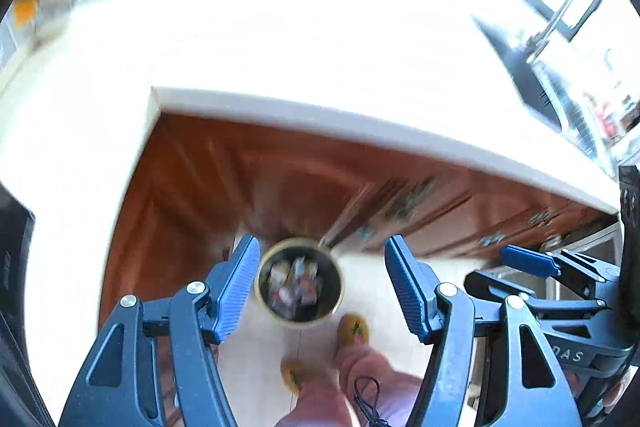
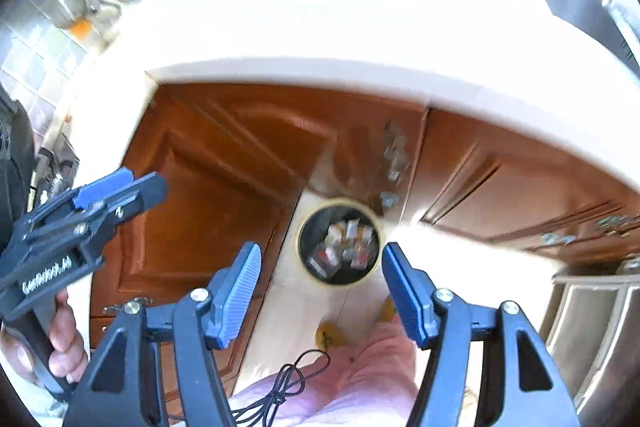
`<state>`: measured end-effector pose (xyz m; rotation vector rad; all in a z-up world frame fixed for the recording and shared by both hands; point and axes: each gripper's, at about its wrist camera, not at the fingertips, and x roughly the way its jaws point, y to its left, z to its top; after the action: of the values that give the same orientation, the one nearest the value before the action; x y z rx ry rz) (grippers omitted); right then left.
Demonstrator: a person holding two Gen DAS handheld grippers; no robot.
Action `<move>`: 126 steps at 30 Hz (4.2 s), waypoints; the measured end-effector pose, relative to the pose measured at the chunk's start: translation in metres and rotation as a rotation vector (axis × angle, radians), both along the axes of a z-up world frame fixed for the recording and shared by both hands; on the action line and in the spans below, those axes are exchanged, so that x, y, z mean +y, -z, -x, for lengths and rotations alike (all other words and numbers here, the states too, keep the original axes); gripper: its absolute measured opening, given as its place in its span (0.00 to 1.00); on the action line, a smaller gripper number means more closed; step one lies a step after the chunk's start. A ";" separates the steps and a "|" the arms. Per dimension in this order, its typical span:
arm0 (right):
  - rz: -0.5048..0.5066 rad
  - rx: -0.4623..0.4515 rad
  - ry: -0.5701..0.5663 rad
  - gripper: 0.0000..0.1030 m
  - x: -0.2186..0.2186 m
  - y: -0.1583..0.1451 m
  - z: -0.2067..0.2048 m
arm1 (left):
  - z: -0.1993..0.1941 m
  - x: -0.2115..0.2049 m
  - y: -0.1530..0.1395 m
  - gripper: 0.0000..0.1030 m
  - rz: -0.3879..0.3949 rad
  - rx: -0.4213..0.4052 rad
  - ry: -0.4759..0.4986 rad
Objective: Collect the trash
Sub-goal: 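Raise both tools back up toward the remaining counter trash, then grasp the crumpled white tissue with the left tool while the right tool grasps the white box, then carry the tissue and white box down over the bin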
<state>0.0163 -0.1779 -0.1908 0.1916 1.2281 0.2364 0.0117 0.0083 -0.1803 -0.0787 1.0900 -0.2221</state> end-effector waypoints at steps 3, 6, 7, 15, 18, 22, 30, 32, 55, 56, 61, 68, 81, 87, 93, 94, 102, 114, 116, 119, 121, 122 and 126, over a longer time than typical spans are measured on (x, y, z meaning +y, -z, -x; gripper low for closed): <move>0.032 -0.050 0.033 0.62 -0.005 -0.034 0.004 | -0.001 -0.001 -0.034 0.62 0.014 -0.069 0.018; 0.003 -0.098 0.075 0.62 -0.015 -0.069 0.009 | 0.000 0.001 -0.073 0.62 -0.002 -0.128 0.035; -0.006 -0.125 0.087 0.62 -0.018 -0.082 0.011 | 0.000 0.002 -0.082 0.62 -0.013 -0.151 0.036; -0.067 -0.251 0.106 0.62 -0.018 -0.147 0.007 | -0.008 0.009 -0.150 0.67 -0.123 -0.298 -0.047; -0.069 -0.305 0.085 0.62 -0.006 -0.165 0.001 | -0.012 0.021 -0.176 0.68 -0.136 -0.359 -0.071; -0.043 -0.337 0.058 0.62 0.012 -0.182 -0.014 | -0.017 0.027 -0.202 0.78 -0.190 -0.432 -0.096; -0.007 -0.361 0.046 0.62 0.025 -0.200 -0.066 | -0.057 0.016 -0.191 0.78 -0.269 -0.425 -0.060; -0.026 -0.368 0.046 0.62 0.021 -0.200 -0.083 | -0.068 0.011 -0.182 0.78 -0.300 -0.414 -0.054; -0.325 -0.142 0.021 0.62 -0.058 -0.107 -0.375 | -0.333 -0.063 -0.072 0.78 -0.538 -0.116 -0.142; -0.330 -0.130 0.034 0.62 -0.059 -0.101 -0.390 | -0.344 -0.065 -0.067 0.78 -0.543 -0.106 -0.151; -0.368 -0.025 0.085 0.62 -0.055 -0.058 -0.458 | -0.401 -0.063 -0.043 0.78 -0.579 -0.044 -0.194; -0.278 0.053 0.082 0.62 -0.028 -0.007 -0.512 | -0.451 -0.045 -0.008 0.78 -0.585 0.040 -0.282; -0.166 0.030 0.016 0.59 0.015 0.027 -0.535 | -0.492 -0.020 0.031 0.63 -0.521 0.105 -0.377; -0.198 0.006 0.040 0.44 -0.009 0.022 -0.523 | -0.492 -0.023 0.043 0.24 -0.491 0.106 -0.375; -0.267 0.021 0.053 0.42 -0.040 0.015 -0.495 | -0.466 -0.029 0.038 0.20 -0.453 0.054 -0.362; -0.287 0.027 0.059 0.42 -0.047 0.015 -0.490 | -0.460 -0.030 0.036 0.20 -0.441 0.055 -0.365; -0.383 0.031 0.065 0.40 -0.073 -0.001 -0.434 | -0.388 -0.035 0.014 0.18 -0.353 0.050 -0.326; -0.410 -0.001 0.053 0.39 -0.048 -0.035 -0.338 | -0.284 -0.020 -0.034 0.17 -0.260 -0.014 -0.227; -0.395 -0.025 0.065 0.39 -0.044 -0.045 -0.315 | -0.270 -0.016 -0.038 0.17 -0.258 -0.029 -0.200; -0.380 -0.057 0.090 0.39 -0.033 -0.059 -0.280 | -0.248 -0.006 -0.044 0.17 -0.229 -0.046 -0.160; -0.377 -0.074 0.112 0.39 -0.024 -0.066 -0.255 | -0.232 0.001 -0.048 0.17 -0.212 -0.060 -0.142; -0.374 -0.083 0.124 0.39 -0.019 -0.067 -0.244 | -0.228 0.003 -0.049 0.17 -0.204 -0.067 -0.135; -0.363 -0.110 0.164 0.39 -0.008 -0.072 -0.198 | -0.198 0.012 -0.050 0.17 -0.169 -0.095 -0.098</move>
<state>0.2139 -0.1861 -0.1186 0.5841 1.0470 0.3221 0.2092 0.0207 -0.1301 0.0297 1.0032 -0.0443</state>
